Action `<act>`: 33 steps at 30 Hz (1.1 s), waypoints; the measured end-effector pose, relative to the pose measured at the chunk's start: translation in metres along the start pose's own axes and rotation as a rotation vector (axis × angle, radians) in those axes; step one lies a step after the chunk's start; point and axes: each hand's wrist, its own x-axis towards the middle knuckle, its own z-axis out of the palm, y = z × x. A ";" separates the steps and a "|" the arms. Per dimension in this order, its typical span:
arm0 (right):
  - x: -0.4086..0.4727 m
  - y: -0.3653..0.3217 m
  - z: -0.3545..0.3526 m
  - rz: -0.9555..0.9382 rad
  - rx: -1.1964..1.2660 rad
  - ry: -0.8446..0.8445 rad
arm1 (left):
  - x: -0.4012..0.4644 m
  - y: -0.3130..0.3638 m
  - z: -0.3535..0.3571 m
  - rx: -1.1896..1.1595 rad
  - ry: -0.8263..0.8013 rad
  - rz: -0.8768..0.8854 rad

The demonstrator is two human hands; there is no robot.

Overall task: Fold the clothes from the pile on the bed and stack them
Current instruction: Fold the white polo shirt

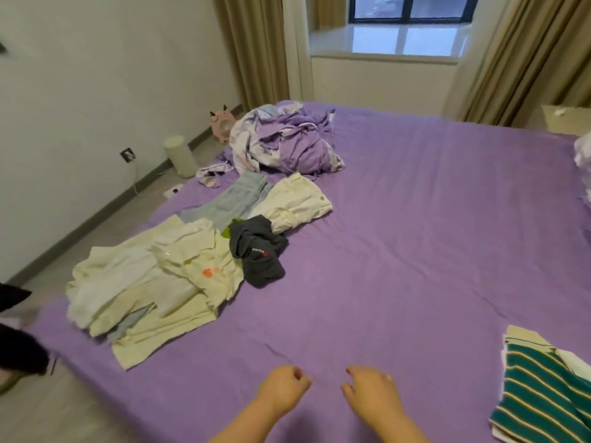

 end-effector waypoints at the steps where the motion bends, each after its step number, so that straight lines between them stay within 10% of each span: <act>1: 0.006 -0.015 -0.002 -0.013 -0.005 0.000 | 0.001 -0.010 -0.013 -0.014 0.011 -0.004; 20: 0.143 -0.301 -0.028 -0.065 -0.044 -0.057 | 0.085 -0.214 -0.255 -0.101 0.076 -0.060; 33: 0.293 -0.371 -0.045 -0.159 -0.116 0.021 | 0.187 -0.289 -0.352 -0.447 0.297 -0.180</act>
